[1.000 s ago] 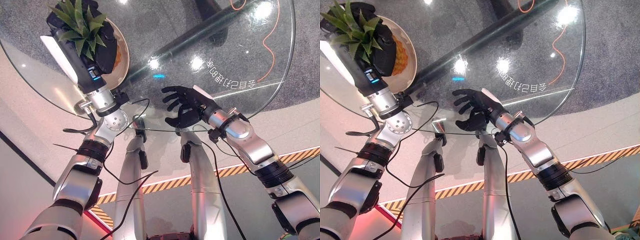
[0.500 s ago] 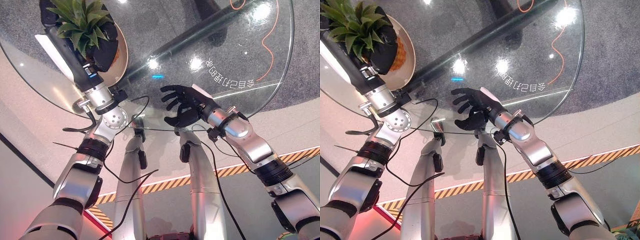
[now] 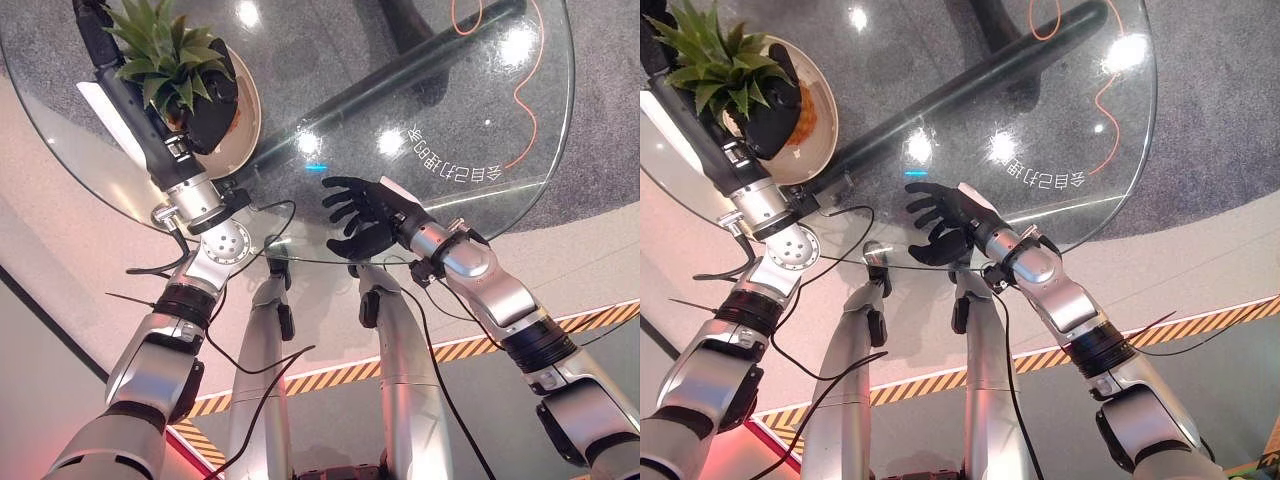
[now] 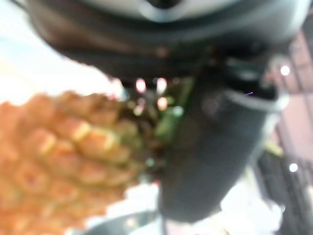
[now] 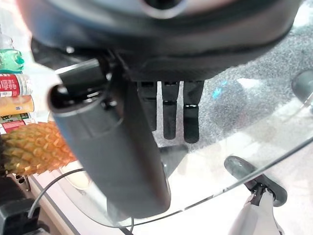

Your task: Pick up the fruit to the plate

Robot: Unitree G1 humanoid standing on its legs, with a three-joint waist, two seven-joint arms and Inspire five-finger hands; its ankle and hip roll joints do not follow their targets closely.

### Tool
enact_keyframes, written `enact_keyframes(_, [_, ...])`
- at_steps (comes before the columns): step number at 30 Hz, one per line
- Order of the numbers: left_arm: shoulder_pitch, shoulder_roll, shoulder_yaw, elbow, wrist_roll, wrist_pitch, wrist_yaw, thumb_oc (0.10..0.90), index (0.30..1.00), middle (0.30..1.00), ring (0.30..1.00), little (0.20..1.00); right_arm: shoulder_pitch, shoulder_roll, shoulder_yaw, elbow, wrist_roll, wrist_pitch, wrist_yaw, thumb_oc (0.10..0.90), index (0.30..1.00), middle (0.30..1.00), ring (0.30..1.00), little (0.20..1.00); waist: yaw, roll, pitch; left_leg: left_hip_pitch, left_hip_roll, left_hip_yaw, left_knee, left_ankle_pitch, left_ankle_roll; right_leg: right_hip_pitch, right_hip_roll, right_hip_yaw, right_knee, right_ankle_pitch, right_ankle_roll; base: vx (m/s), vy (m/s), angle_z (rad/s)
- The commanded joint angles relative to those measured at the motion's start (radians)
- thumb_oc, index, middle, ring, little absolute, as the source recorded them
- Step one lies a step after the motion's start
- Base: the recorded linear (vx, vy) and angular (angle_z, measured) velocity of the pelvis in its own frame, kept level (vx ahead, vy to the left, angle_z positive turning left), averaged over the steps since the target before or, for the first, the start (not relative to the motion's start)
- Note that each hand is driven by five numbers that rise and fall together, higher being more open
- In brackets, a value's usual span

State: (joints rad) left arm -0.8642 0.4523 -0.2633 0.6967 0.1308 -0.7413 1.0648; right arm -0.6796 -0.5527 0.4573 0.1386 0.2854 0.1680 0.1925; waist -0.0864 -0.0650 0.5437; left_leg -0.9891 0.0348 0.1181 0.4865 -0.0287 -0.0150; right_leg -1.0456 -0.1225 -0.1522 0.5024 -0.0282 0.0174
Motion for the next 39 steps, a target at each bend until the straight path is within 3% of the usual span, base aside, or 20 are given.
enact_keyframes(1, [-0.002,0.034,0.025,-0.065,-0.015,-0.056,-0.014,0.8,0.9,0.9,0.9,0.9,0.052,0.027,0.01,-0.061,-0.008,-0.017,0.02,0.8,0.9,0.9,0.9,0.9,0.041,0.009,-0.024,0.074,-0.092,0.039,-0.07,-0.016,-0.02,0.059,0.081,-0.044,-0.026,0.047,0.062,-0.01,-0.087,-0.01])
enact_keyframes(10, [0.094,0.019,0.045,-0.1,-0.056,-0.063,-0.061,0.8,0.9,0.9,0.9,0.9,0.104,0.05,-0.008,-0.088,-0.042,-0.026,0.017,0.8,0.9,0.9,0.9,0.9,0.056,0.017,-0.024,0.119,-0.086,0.026,-0.092,-0.014,-0.024,0.102,0.074,-0.058,-0.04,0.032,0.06,-0.01,-0.102,0.01])
enact_keyframes(39, [0.371,-0.008,0.09,-0.153,-0.393,-0.024,-0.428,0.8,0.9,0.9,0.9,0.9,0.236,0.045,-0.061,-0.114,-0.066,-0.083,0.039,0.8,0.9,0.9,0.9,0.9,0.086,0.03,-0.024,0.23,-0.045,-0.011,-0.11,-0.005,-0.05,0.23,0.064,-0.08,-0.048,-0.019,0.061,0.0,-0.061,-0.01])
